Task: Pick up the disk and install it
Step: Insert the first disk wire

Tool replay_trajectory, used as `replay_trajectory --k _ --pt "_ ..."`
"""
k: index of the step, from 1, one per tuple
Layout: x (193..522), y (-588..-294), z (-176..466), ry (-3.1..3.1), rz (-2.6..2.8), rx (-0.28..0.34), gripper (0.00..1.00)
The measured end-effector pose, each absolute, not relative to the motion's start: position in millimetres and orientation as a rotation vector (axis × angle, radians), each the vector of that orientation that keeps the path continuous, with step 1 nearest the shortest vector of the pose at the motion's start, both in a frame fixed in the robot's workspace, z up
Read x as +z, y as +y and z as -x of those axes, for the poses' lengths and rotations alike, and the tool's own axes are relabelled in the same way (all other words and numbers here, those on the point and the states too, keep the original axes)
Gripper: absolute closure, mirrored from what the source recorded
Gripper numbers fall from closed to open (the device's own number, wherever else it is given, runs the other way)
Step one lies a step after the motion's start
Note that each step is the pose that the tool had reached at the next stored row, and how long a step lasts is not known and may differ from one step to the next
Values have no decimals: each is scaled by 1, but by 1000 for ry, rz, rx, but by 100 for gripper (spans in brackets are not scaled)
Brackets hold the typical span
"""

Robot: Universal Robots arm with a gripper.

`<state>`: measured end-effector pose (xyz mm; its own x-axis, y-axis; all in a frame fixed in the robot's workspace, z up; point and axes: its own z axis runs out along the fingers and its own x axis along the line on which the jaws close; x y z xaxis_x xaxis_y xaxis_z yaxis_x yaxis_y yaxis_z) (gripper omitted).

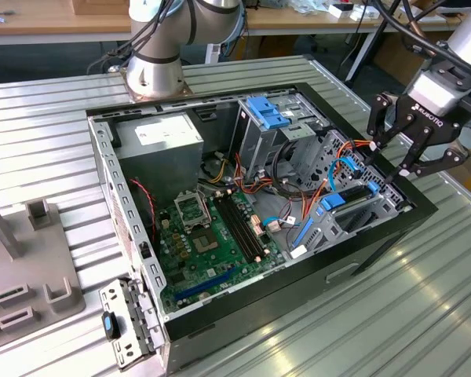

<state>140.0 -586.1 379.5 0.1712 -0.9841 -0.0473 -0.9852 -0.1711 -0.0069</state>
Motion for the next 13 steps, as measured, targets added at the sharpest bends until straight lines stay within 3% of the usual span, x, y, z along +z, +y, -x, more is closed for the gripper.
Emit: replay_trajectory --k 13 --pt "379 -586 -152 1957 2412 50 56"
